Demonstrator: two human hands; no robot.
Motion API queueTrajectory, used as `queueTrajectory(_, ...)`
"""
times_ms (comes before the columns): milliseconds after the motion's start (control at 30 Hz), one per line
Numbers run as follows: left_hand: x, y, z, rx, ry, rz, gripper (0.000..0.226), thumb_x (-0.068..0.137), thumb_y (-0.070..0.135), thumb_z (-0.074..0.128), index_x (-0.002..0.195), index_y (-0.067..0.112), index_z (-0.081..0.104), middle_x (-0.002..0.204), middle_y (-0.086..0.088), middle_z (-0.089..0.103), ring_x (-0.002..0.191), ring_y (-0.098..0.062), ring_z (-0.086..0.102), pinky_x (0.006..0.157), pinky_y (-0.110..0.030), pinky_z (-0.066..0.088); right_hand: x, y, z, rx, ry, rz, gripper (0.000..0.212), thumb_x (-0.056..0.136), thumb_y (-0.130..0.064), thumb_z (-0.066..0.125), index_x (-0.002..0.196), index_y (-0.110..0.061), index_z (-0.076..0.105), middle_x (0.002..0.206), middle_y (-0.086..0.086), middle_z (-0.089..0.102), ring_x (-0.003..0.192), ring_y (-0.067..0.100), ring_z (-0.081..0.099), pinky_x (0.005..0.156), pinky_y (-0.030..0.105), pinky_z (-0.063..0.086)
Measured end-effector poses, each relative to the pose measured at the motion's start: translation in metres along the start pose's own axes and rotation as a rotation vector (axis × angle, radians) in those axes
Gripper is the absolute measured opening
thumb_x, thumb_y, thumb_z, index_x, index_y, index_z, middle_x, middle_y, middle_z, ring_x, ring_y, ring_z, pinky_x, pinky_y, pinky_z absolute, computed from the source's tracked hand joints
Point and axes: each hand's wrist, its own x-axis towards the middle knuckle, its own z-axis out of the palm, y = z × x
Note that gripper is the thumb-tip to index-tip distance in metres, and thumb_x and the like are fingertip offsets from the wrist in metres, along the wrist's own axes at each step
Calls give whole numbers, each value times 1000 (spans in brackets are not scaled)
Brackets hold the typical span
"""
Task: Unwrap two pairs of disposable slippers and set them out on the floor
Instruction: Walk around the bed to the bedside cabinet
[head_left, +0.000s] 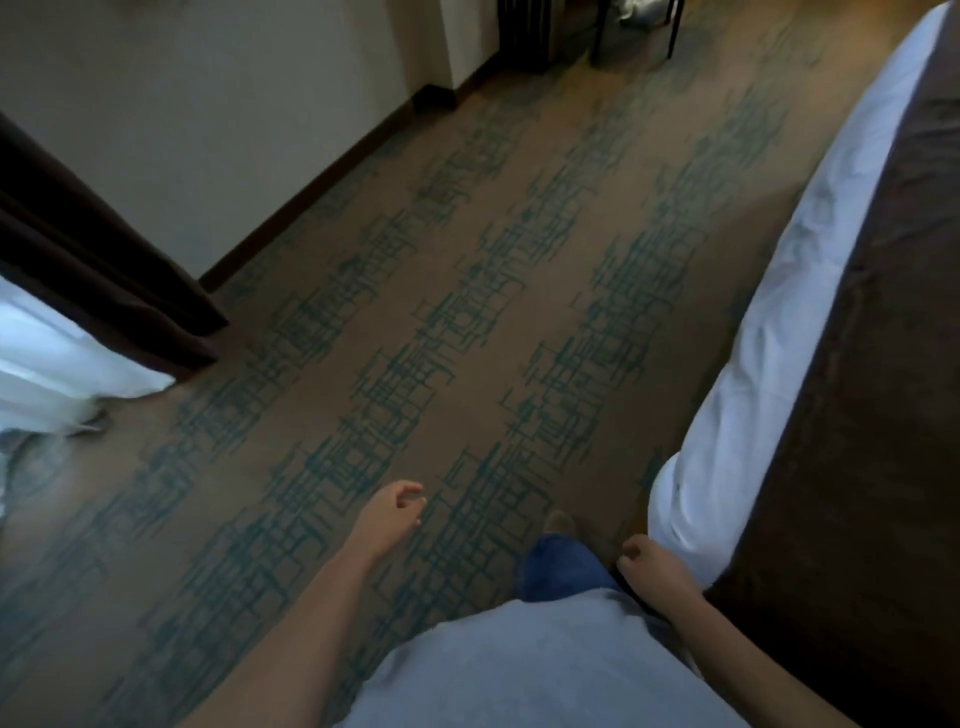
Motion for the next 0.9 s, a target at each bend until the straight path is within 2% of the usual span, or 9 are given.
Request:
queueTrajectory(200, 63, 79, 14, -44, -24, -47, 29, 89, 5, 53, 117, -3, 56, 107, -23, 63, 83, -24, 61, 82, -34, 50, 75, -40, -113, 80, 85, -43, 34, 91, -22, 47, 122, -11, 53, 115, 11, 64, 99, 25, 61, 80, 31, 46)
queueTrajectory(267, 86, 101, 17, -46, -21, -58, 28, 89, 4, 53, 116, -4, 55, 105, -22, 62, 82, -24, 60, 80, -32, 48, 96, -53, -141, 135, 88, -36, 37, 91, -23, 46, 126, -12, 49, 116, 12, 62, 95, 24, 60, 77, 31, 48)
queueTrajectory(333, 111, 122, 19, -74, -19, -71, 27, 89, 2, 52, 115, -6, 55, 100, -20, 60, 83, -25, 60, 82, -36, 49, 117, -62, -165, 181, 99, -36, 37, 92, -24, 47, 127, -13, 48, 117, 12, 61, 92, 22, 58, 79, 34, 49)
queueTrajectory(533, 215, 181, 24, -94, -56, -124, 28, 87, -4, 53, 114, -12, 54, 100, -24, 62, 86, -26, 57, 85, -45, 51, 193, -80, -231, 225, 111, 15, 40, 92, -27, 48, 130, -14, 46, 123, 9, 59, 107, 24, 58, 88, 35, 50)
queueTrajectory(600, 256, 214, 25, -77, -89, -97, 29, 88, -6, 51, 115, -14, 53, 107, -30, 61, 85, -26, 57, 75, -39, 54, 216, -88, -254, 228, 114, 38, 39, 92, -27, 48, 130, -15, 45, 126, 8, 57, 110, 23, 57, 90, 35, 49)
queueTrajectory(667, 296, 252, 23, -53, -106, -79, 29, 88, -7, 49, 116, -14, 52, 107, -29, 60, 72, -27, 57, 54, -18, 52, 236, -95, -277, 235, 108, 76, 40, 93, -27, 48, 130, -14, 45, 127, 8, 57, 111, 23, 57, 90, 35, 49)
queueTrajectory(733, 329, 295, 19, -19, -142, -65, 29, 88, -7, 49, 117, -14, 51, 108, -28, 59, 78, -28, 56, 43, -9, 47, 251, -102, -302, 230, 98, 121, 40, 93, -27, 48, 131, -14, 44, 126, 8, 57, 107, 22, 58, 86, 32, 50)
queueTrajectory(833, 377, 369, 7, 33, -191, 3, 30, 89, -4, 50, 117, -14, 51, 107, -25, 59, 89, -26, 54, 44, -7, 46, 276, -109, -337, 235, 119, 181, 39, 92, -26, 49, 130, -14, 46, 124, 8, 60, 105, 21, 59, 80, 29, 47)
queueTrajectory(900, 410, 423, 1, 69, -192, 75, 30, 89, -2, 51, 117, -12, 53, 110, -27, 60, 91, -28, 56, 56, -15, 51, 293, -110, -359, 253, 154, 210, 37, 91, -23, 50, 127, -12, 49, 125, 10, 61, 110, 24, 58, 86, 28, 44)
